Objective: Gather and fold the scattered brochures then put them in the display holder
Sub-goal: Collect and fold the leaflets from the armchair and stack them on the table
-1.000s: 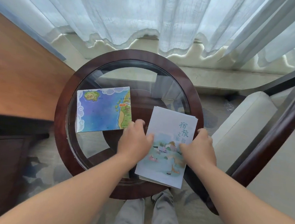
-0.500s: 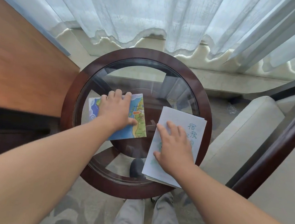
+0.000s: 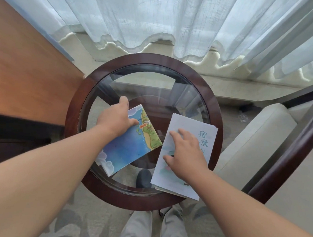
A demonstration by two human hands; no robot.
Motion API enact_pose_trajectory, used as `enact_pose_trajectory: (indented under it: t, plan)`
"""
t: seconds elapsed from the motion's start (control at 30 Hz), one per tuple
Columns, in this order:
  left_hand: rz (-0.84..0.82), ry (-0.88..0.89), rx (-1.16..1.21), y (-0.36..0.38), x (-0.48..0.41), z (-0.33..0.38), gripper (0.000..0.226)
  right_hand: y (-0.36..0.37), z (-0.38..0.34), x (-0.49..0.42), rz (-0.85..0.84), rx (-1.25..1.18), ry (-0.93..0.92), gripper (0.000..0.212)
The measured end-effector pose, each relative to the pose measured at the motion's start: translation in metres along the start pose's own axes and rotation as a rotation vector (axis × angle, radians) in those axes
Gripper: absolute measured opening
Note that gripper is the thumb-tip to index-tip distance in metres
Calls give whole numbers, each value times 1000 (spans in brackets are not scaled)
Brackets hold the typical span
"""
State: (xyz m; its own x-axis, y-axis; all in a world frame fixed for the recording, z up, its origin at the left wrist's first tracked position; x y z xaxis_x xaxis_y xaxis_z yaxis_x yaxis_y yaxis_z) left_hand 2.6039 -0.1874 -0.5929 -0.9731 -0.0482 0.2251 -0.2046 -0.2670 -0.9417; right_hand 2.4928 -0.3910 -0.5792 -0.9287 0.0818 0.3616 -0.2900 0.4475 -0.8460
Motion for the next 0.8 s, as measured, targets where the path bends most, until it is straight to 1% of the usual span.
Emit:
enact_pose_trajectory:
  t: [0.07,0.13,0.23,0.33,0.4,0.47,0.5,0.6,0.7,0.8]
  plan:
    - [52,-17,110,-17,-5,-4,39,-10,2,0,45,-75,25,68]
    - [138,-67,252,-40,-11,-10,30,-21,7,2,103,-158,71,63]
    - [234,-164,492,-60,-6,-5,21,-33,23,7,140,-355,225,55]
    - [248,-247,709,-53,17,25,19,-40,44,12,181,-628,434,48]
    - [219,-259,772,-35,36,53,16,-42,60,16,227,-726,527,40]
    - [157,-266,777,-12,56,78,15,-43,78,21,261,-690,579,33]
    - [118,-277,767,0,65,87,15,-43,88,23,268,-644,604,33]
    - [22,-271,647,28,83,102,20,-39,113,29,263,-528,639,32]
    - [14,-207,453,39,88,107,28,-35,124,29,255,-457,630,29]
    - [28,-192,307,43,89,103,34,-29,124,25,250,-446,639,27]
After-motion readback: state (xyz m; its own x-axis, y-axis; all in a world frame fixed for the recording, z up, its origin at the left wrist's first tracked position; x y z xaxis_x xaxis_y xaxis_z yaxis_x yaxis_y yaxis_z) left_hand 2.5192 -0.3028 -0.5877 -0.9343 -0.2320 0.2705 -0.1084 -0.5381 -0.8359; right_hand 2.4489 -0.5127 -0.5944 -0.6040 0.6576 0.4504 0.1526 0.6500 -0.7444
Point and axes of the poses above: each hand's wrist, its own x-axis away from the middle knuckle, its own y-axis out of the palm, z = x × y, the point moved 9 cm from there along -x, towards the middle knuckle, and after that the axes turned 15 degrees about z, right-handed, at the moved point
